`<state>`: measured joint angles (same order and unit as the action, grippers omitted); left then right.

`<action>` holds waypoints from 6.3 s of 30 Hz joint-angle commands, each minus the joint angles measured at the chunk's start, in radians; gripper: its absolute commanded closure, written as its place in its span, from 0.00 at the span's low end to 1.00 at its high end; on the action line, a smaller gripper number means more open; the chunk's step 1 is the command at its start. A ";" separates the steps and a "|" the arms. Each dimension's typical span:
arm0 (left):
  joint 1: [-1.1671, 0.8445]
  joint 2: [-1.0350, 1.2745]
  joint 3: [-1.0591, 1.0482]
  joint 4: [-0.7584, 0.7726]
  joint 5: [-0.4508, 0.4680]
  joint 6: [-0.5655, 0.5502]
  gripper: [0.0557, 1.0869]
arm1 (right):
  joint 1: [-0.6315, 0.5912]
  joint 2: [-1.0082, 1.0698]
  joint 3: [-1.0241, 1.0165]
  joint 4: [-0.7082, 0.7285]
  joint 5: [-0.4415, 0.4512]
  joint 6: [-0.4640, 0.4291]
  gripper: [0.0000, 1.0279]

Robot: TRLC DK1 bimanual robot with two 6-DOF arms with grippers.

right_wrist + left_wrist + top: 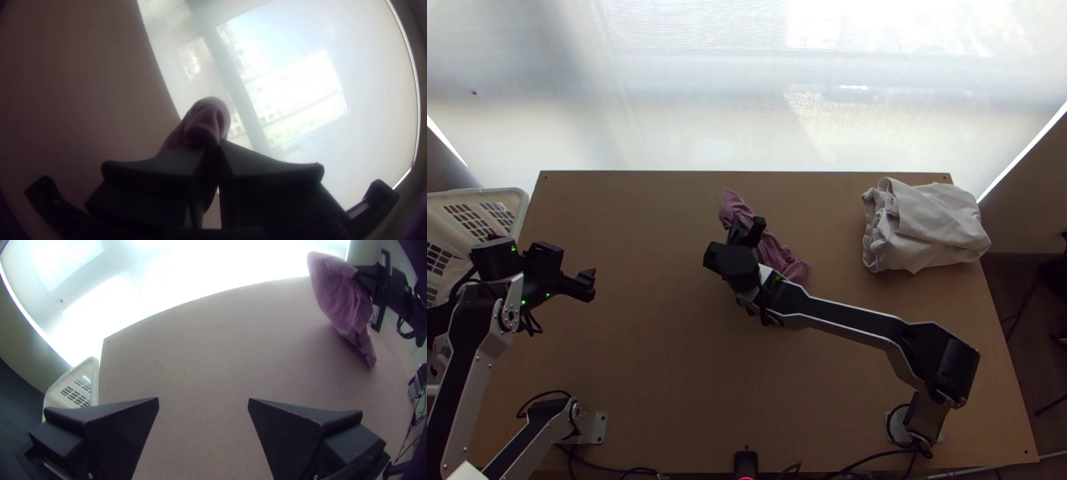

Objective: Fold the t-shirt

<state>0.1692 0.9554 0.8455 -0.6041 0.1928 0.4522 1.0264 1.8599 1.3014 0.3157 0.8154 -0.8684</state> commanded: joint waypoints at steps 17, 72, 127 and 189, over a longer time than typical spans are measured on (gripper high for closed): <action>-0.020 -0.053 0.040 -0.089 -0.021 -0.049 0.05 | -0.189 -0.159 0.105 0.010 -0.087 0.026 0.97; -0.046 -0.017 0.102 -0.152 -0.121 -0.050 0.05 | -0.815 -0.430 -0.166 0.008 -0.361 0.137 0.97; -0.206 0.000 0.084 -0.180 -0.236 -0.058 0.05 | -1.382 -0.277 -0.534 0.120 -0.720 0.163 0.76; -0.057 -0.236 -0.003 -0.293 -0.237 -0.010 0.05 | -1.049 -0.191 -0.516 0.037 -0.799 0.213 0.98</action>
<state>0.0902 0.7147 0.8288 -0.8845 -0.0452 0.4286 -0.0711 1.5700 0.8070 0.3477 0.0391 -0.6613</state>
